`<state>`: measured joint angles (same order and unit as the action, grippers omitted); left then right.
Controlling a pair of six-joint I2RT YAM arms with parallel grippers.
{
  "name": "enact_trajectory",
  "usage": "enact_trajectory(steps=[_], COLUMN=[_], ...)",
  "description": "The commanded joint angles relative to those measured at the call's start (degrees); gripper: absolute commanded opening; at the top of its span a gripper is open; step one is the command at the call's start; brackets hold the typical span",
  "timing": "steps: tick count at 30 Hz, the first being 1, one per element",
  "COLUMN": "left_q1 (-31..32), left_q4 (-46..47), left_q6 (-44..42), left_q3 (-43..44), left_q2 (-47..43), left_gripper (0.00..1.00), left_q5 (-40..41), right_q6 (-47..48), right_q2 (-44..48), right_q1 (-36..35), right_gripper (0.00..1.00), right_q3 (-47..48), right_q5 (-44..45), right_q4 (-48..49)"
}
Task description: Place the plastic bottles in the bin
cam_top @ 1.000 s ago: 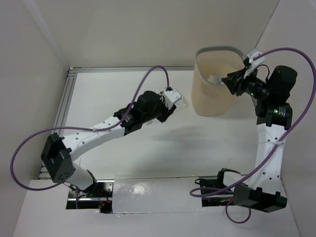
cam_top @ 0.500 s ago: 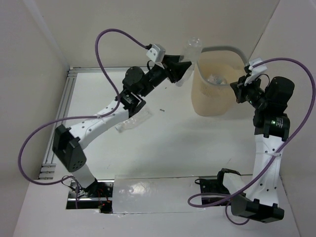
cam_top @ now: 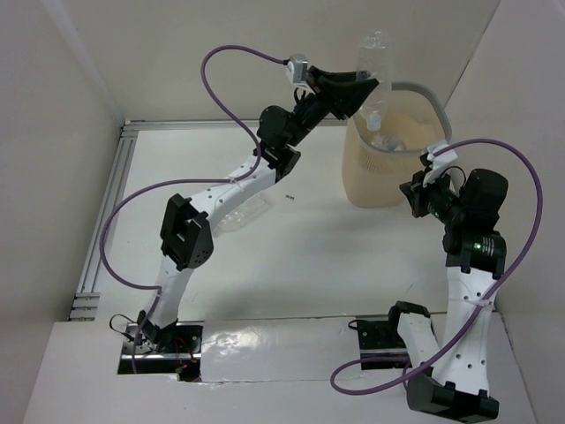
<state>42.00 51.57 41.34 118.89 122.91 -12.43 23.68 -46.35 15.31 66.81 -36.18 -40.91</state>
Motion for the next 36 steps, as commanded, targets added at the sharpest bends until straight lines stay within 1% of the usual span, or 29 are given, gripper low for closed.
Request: enact_trajectory(steps=[1,4,5,6,7,9,10,11,12,14,15,16,17,19,20,22,23,24,25,26,27,28,29,30,31,32,33,35,36], left_q1=[0.5,1.0,1.0,1.0,1.0,1.5,1.5,1.5,1.5,1.5,1.5,2.0,2.0,2.0,2.0,2.0,2.0,2.0,2.0,2.0,1.5,1.5,0.8,0.8,0.2,-0.3,-1.1,-2.1,-2.9], left_q4=[3.2,2.0,1.3,0.6,-1.5,-2.3,-3.5,-4.5,-5.3,-6.4,-8.2,-8.8,-8.8,-8.8,-9.3,-8.7,-8.7,-8.7,-9.3,-9.9,-10.6,-10.6,-11.3,-11.3,-11.3,-11.3,-12.5,-17.4,-19.1], left_q6=[1.6,2.3,2.3,2.3,0.9,0.8,0.3,0.3,0.3,0.3,-0.2,-0.2,-0.8,-0.8,-1.5,-1.5,-1.5,-3.2,-4.2,-4.9,-6.8,-7.8,-8.6,-10.6,-11.5,-12.2,-13.1,-15.9,-16.5], left_q3=[6.1,7.3,8.2,8.2,9.7,10.6,11.6,11.6,12.6,14.1,14.6,14.6,14.6,15.1,15.7,15.1,14.5,14.5,14.5,12.5,10.9,8.5,5.3,-2.5,-6.9,-11.1,-19.3,-27.8,-31.9], left_q2=[3.5,5.9,7.5,8.1,8.7,10.5,11.0,12.2,12.2,13.0,13.5,13.5,13.5,13.5,12.9,11.2,10.5,9.6,7.4,5.8,3.9,-1.4,-4.8,-8.4,-12.0,-19.8,-23.6,-31.4,-38.9], left_gripper=[0.43,0.49,0.49,0.54,0.54,0.58,0.66,0.72,0.76,0.81,0.91,0.98,1.00,1.00,1.00,1.00,1.00,1.00,1.00,1.00,1.00,1.00,1.00,1.00,1.00,1.00,1.00,1.00,1.00], left_q5=[1.0,2.2,2.8,2.8,2.8,2.8,2.8,2.8,2.8,2.8,3.5,3.5,3.5,3.5,3.5,3.5,3.5,3.5,3.5,3.5,3.5,4.2,5.2,6.8,7.4,8.1,8.7,10.8,10.8], right_q6=[0.5,-0.1,-0.1,-0.1,-0.1,-0.1,-0.6,-0.7,-0.7,-0.7,-0.7,-0.7,-0.7,0.6,0.6,2.5,3.8,6.7,8.3,10.3,14.9,17.3,19.4,22.4,23.9,25.1,23.9,22.5,22.5], right_q2=[1.6,2.1,2.1,2.7,2.7,3.3,3.3,3.8,3.8,3.8,3.8,3.8,3.8,3.8,3.8,3.8,3.3,3.3,3.3,2.7,2.7,2.7,2.1,2.1,2.1,0.9,0.2,-1.7,-4.3], right_q1=[0.2,0.2,0.2,0.2,0.2,0.2,0.2,0.2,0.2,0.2,0.2,0.2,0.2,0.2,0.2,0.2,0.2,0.2,0.2,0.2,0.2,0.2,0.2,-0.3,-1.3,-2.3,-5.8,-11.8,-15.4], right_gripper=[0.00,0.00,0.00,0.00,0.00,0.00,0.00,0.02,0.02,0.05,0.08,0.18,0.23,0.34,0.44,0.52,0.58,0.70,0.76,0.82,0.89,0.91,0.93,0.95,0.96,0.98,0.98,0.98,0.98], right_q3=[-1.3,-1.9,-2.4,-2.4,-2.4,-3.0,-3.6,-3.6,-4.3,-4.3,-4.8,-4.8,-5.5,-5.5,-6.0,-6.0,-6.0,-6.5,-7.1,-7.1,-8.8,-9.5,-10.3,-12.0,-12.9,-13.7,-14.3,-14.9,-14.9], right_q5=[0.2,0.2,0.2,0.2,0.2,0.2,0.8,0.8,0.8,0.8,0.8,0.2,0.2,-1.3,-2.5,-4.6,-7.4,-8.9,-12.5,-14.5,-16.7,-18.7,-22.7,-24.4,-26.1,-27.0,-25.4,-21.0,-14.7], right_q4=[-2.2,-2.2,-2.2,-2.2,-2.2,-2.2,-2.2,-2.2,-2.2,-2.2,-2.2,-2.2,-2.2,-2.2,-2.2,-2.2,-3.0,-3.0,-3.6,-3.6,-4.2,-4.2,-4.2,-4.2,-3.1,-2.4,1.1,4.5,5.8])
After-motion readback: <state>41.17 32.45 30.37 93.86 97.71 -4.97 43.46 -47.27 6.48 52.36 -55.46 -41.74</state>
